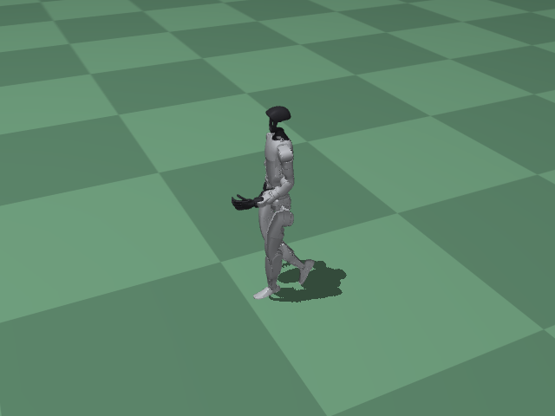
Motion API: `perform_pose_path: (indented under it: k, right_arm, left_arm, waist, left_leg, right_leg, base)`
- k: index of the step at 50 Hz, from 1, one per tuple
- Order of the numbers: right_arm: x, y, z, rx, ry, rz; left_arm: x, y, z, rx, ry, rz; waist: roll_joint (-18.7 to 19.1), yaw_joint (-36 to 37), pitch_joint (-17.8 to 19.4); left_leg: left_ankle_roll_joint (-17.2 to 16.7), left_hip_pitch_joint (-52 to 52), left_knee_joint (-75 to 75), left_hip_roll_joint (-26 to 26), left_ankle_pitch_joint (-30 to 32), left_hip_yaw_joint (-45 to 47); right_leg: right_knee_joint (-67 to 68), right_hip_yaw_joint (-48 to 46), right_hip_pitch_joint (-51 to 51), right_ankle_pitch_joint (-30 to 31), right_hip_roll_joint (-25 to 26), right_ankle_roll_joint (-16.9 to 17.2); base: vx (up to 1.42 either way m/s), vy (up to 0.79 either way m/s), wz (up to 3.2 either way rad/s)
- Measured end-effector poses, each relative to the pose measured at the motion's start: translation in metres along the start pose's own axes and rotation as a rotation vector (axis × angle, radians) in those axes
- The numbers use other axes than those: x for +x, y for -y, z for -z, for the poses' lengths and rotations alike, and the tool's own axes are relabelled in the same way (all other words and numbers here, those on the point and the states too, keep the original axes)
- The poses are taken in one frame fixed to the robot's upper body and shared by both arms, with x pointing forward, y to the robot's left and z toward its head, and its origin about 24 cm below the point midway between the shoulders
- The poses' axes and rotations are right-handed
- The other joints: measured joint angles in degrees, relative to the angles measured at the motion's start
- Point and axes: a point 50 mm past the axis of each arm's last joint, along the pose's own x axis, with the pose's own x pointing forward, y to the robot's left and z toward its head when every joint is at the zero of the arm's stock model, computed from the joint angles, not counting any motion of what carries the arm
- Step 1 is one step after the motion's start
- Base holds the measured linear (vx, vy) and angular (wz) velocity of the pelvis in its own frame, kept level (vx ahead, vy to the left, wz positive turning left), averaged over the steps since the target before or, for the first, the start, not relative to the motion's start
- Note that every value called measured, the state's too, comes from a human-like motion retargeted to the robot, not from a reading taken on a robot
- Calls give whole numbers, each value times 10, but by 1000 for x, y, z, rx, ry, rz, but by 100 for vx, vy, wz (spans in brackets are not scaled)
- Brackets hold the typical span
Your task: Walk run
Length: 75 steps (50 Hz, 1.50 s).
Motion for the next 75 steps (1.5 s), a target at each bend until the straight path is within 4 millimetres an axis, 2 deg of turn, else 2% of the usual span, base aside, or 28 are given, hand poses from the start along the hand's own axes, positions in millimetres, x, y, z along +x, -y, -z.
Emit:
perform_pose_path:
  k: [5,8,11,12,15,18,20,22,25,27,28,30,35,40,42,44,47,50,52,55,57,58,60,63,65,70,72,75]
  right_arm:
    - [-24,-76,75,102,-240,-238]
    - [-42,-113,98,128,-326,-400]
    - [-54,-135,109,89,-344,-555]
    - [-57,-138,110,61,-342,-600]
    - [-59,-131,118,-53,-352,-657]
    - [-53,-105,125,-158,-417,-546]
    - [-48,-88,125,-192,-460,-431]
    - [-43,-75,120,-181,-463,-348]
    - [-31,-54,100,-120,-407,-279]
    - [-22,-36,79,-81,-364,-228]
    - [-17,-27,66,-65,-341,-194]
    - [-9,-10,36,-55,-277,-121]
    - [2,35,-57,-79,20,67]
    - [-15,82,-142,-42,347,246]
    - [-25,95,-166,-25,454,312]
    - [-34,105,-182,-2,535,361]
    - [-36,104,-185,36,575,377]
    - [-24,83,-167,81,521,328]
    - [-13,58,-142,81,443,252]
    - [1,17,-91,24,277,98]
    - [4,-3,-54,-40,142,5]
    - [3,-15,-36,-71,78,-44]
    - [0,-33,0,-126,-43,-124]
    - [-13,-60,50,-143,-178,-214]
    - [-25,-81,78,-119,-239,-287]
    - [-56,-118,127,-62,-401,-488]
    - [-65,-125,139,-54,-450,-548]
    - [-72,-123,150,-60,-512,-598]
  left_arm:
    - [12,9,-14,23,60,57]
    - [15,8,-18,29,74,72]
    - [12,5,-17,35,69,51]
    - [10,4,-15,39,66,36]
    - [-2,0,-7,45,43,-16]
    - [-18,-6,6,12,-8,-63]
    - [-29,-10,15,-13,-41,-88]
    - [-41,-13,24,-29,-78,-104]
    - [-48,-8,34,-54,-126,-123]
    - [-46,-6,33,-50,-121,-122]
    - [-44,-5,32,-48,-114,-112]
    - [-43,-3,31,-50,-109,-103]
    - [-40,0,29,-72,-94,-125]
    - [-31,-2,17,-29,-56,-74]
    - [-30,-3,14,-21,-42,-62]
    - [-28,-3,12,-21,-33,-58]
    - [-29,-4,17,-32,-52,-89]
    - [-36,-7,24,-46,-81,-138]
    - [-40,-9,26,-53,-92,-158]
    - [-40,-15,24,-39,-90,-162]
    - [-35,-15,21,-29,-78,-150]
    - [-32,-15,18,-20,-70,-143]
    - [-23,-13,13,-12,-49,-126]
    - [-15,-9,4,14,-7,-88]
    - [-12,-7,-2,37,20,-53]
    - [-7,-11,-15,81,62,-7]
    - [-7,-13,-15,93,60,-8]
    - [-11,-16,-10,87,35,-33]
  waist:
    - [11,-44,0]
    - [-8,-66,10]
    - [-31,-82,27]
    - [-36,-85,34]
    - [-32,-90,45]
    - [-36,-90,35]
    - [-44,-101,19]
    - [-32,-122,12]
    - [-23,-128,7]
    - [-33,-124,4]
    - [-43,-121,-1]
    - [-53,-113,-3]
    - [-86,-27,8]
    - [-77,17,13]
    - [-74,22,13]
    - [-73,18,10]
    - [-86,14,0]
    - [-109,48,-11]
    - [-120,68,-16]
    - [-113,48,-10]
    - [-107,25,2]
    - [-83,23,1]
    - [-50,25,4]
    - [-33,14,4]
    - [-15,-35,7]
    - [-41,-77,20]
    - [-49,-93,33]
    - [-46,-92,42]
  left_leg:
    - [0,54,-25,-33,-8,-106]
    - [0,88,-24,-66,-20,-169]
    - [0,135,-18,-99,-30,-217]
    - [0,153,-18,-106,-31,-230]
    - [-8,205,-20,-105,-22,-255]
    - [-44,233,-7,-106,21,-257]
    - [-82,238,19,-111,82,-264]
    - [-137,222,87,-94,191,-275]
    - [-230,140,267,-58,345,-214]
    - [-229,80,382,-13,392,-137]
    - [-199,58,401,-1,391,-105]
    - [-140,13,431,11,321,-64]
    - [-128,-106,364,-47,217,-26]
    - [-50,-165,127,-7,153,54]
    - [-50,-167,24,-3,127,121]
    - [-51,-168,-60,-38,96,126]
    - [-4,-159,-96,-68,102,119]
    - [-1,-146,-57,-56,131,136]
    - [0,-142,-35,-52,134,97]
    - [0,-127,30,-45,80,7]
    - [0,-65,31,-47,51,32]
    - [0,-49,21,-28,46,15]
    - [0,-29,21,-16,31,-24]
    - [0,28,-12,-24,18,-40]
    - [0,55,-24,-34,14,-107]
    - [0,128,-33,-86,-15,-172]
    - [0,168,-33,-100,-21,-197]
    - [-15,223,-42,-98,-12,-208]
  right_leg:
    - [-54,-1,-92,-102,-89,-44]
    - [-191,-5,-112,-102,-152,-29]
    - [-324,49,-128,-129,-181,-20]
    - [-361,86,-133,-146,-181,-17]
    - [-459,187,-134,-189,-171,34]
    - [-445,168,-131,-175,-162,39]
    - [-402,73,-134,-139,-182,49]
    - [-371,164,-118,-149,-154,21]
    - [-328,133,-94,-192,-156,-25]
    - [-331,84,-61,-206,-165,-48]
    - [-333,55,-50,-209,-178,-55]
    - [-341,61,-23,-216,-166,-64]
    - [-393,36,50,-201,-169,-69]
    - [-426,-21,110,-235,-122,-85]
    - [-433,-31,134,-252,-103,-90]
    - [-438,-58,157,-259,-89,-88]
    - [-429,-74,182,-232,-84,-70]
    - [-395,-64,200,-130,-99,-13]
    - [-353,-52,201,-10,-106,21]
    - [-201,9,150,123,-58,28]
    - [-46,0,98,123,-53,21]
    - [-55,6,84,123,-20,19]
    - [-36,27,39,73,14,7]
    - [-49,34,-15,-3,-3,-20]
    - [-59,5,-71,-62,-47,-19]
    - [-274,-6,-124,-98,-164,-7]
    - [-353,54,-143,-131,-171,-14]
    - [-456,162,-154,-184,-158,31]
  base:
    - [80,-14,231]
    - [64,-31,206]
    - [76,-36,161]
    - [82,-28,112]
    - [79,-24,82]
    - [91,-39,53]
    - [104,-48,104]
    - [105,-54,152]
    - [87,-39,136]
    - [79,-36,132]
    - [63,-31,125]
    - [65,-31,93]
    - [67,-24,-18]
    - [68,-24,42]
    - [80,-22,66]
    - [99,-20,101]
    - [91,-20,49]
    - [109,-10,-61]
    - [121,-14,-51]
    - [122,-25,97]
    - [95,-10,154]
    - [88,4,101]
    - [89,6,76]
    - [88,1,119]
    - [95,-9,229]
    - [90,-25,143]
    - [99,-29,110]
    - [102,-29,46]
